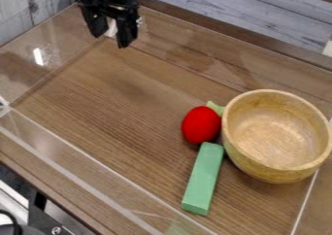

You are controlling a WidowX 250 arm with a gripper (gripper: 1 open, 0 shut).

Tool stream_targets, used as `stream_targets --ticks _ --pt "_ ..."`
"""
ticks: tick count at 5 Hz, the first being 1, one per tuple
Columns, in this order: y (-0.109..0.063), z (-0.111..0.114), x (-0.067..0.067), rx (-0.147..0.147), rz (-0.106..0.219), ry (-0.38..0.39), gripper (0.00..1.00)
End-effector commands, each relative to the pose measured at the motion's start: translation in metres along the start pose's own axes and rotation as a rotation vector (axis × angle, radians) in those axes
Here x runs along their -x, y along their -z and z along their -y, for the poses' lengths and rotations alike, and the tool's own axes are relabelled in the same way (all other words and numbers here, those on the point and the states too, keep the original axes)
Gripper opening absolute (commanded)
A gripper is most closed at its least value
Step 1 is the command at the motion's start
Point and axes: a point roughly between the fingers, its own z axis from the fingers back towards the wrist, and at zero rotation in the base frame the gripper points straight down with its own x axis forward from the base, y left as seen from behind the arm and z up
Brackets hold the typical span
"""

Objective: Move the red object to the right side of the table

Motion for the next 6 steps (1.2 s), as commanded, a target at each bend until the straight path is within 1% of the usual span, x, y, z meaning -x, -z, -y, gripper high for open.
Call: stream_targets --ticks 1,2,4,5,6 --pt "-0.015 -0.010 -0.017 -0.044 0.056 -0.057 1.00" --pt "-0.015 -0.012 -0.024 -0.055 0.061 -0.101 1.00" --pt "-0.023 -0.019 -0.030 -0.063 0.063 -0.035 1.00" --pt "-0.015 -0.015 -0.015 -0.055 0.064 0.035 1.00" --pt "-0.012 -0.014 -0.004 -0.054 0.079 0.085 1.00"
